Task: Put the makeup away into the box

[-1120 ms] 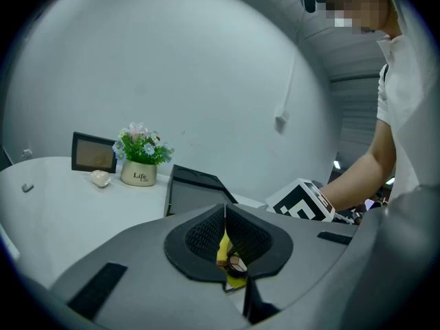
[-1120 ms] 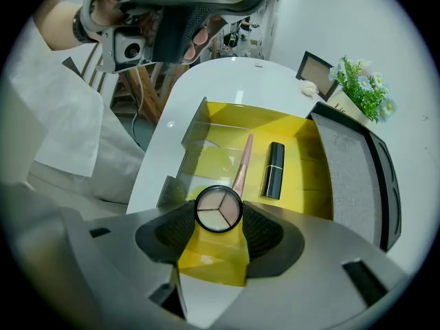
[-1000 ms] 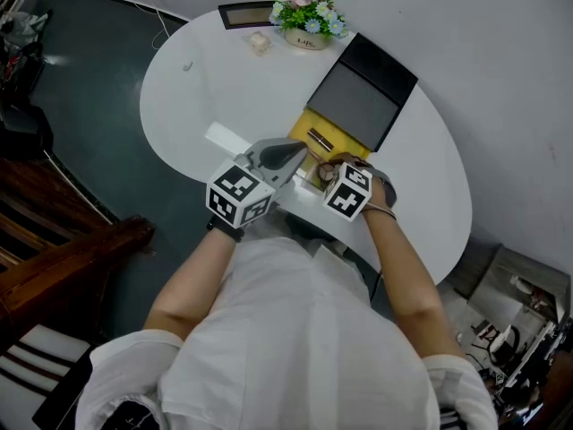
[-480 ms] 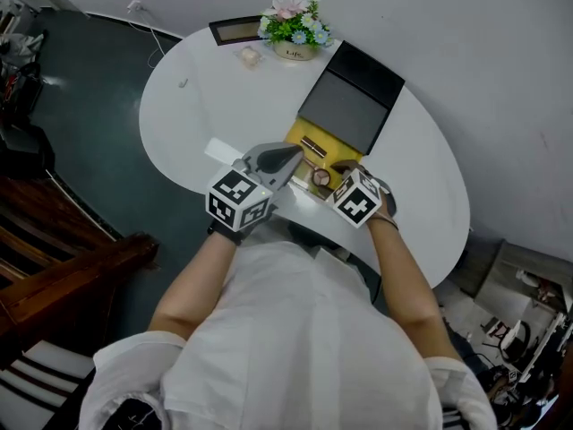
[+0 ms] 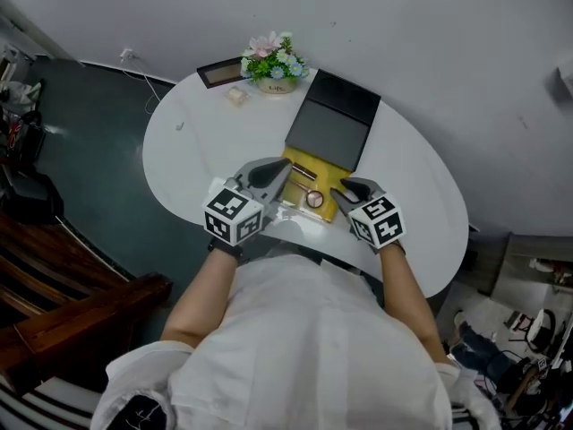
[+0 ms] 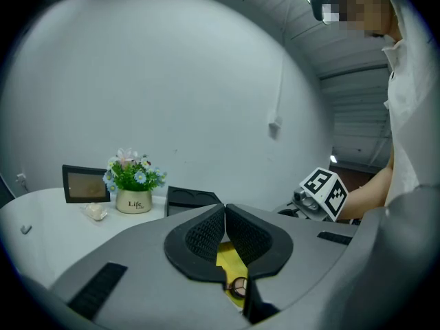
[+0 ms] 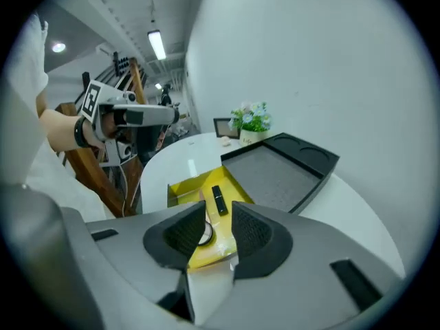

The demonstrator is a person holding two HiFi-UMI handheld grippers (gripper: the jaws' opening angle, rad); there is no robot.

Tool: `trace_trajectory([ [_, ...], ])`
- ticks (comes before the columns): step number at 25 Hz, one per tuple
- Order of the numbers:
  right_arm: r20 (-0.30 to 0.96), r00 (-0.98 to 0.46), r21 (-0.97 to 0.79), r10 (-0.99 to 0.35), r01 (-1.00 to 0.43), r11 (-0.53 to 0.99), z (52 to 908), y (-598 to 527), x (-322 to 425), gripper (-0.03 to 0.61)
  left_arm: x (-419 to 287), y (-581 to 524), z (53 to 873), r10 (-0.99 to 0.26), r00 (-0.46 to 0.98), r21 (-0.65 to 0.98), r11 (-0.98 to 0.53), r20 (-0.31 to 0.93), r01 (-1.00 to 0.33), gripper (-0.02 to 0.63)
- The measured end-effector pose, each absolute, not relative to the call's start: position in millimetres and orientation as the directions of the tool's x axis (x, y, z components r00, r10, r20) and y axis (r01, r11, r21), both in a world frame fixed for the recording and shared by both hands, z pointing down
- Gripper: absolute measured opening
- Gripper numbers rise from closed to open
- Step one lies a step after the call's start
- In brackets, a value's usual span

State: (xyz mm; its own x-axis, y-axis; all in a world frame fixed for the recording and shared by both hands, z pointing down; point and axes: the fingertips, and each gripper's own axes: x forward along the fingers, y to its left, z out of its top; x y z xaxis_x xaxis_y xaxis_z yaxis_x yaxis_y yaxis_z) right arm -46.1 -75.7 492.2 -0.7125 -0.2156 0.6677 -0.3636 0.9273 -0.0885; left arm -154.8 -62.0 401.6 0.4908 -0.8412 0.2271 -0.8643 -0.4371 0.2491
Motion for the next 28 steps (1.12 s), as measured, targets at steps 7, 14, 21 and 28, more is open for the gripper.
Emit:
trace_trajectory([
  [7,0.449,-0.762,-0.045,-0.466,-0.54,0.84,435.7,-97.6,-2.1,0.018,-150.4,-69.9,385.6,-0.843,0.5,0.23,-0.456,0.197,-0.86,0.02],
  [14,0.279,-0.7,-0.074,-0.657,-0.698,0.712,393.6,-105.1,57.7,0.012,-148.4,-77.9,375.6,-0.842,0.507,0.204,-0.472,0.185,-0.858,0.02],
  [21,0.224,-0.619,-0.087,-0.753,-0.782,0.617,376.5,-98.9,107.1,0.009,-163.2,-88.0,370.4,-0.855,0.485,0.197,-0.451,0.186,-0.87,0.02],
  [28,0.232,-0.592,-0.088,-0.772,-0.803,0.59,378.8,-91.7,119.2,0.009,-154.5,-86.4,373.5,-0.841,0.506,0.205,-0.47,0.192,-0.859,0.02],
])
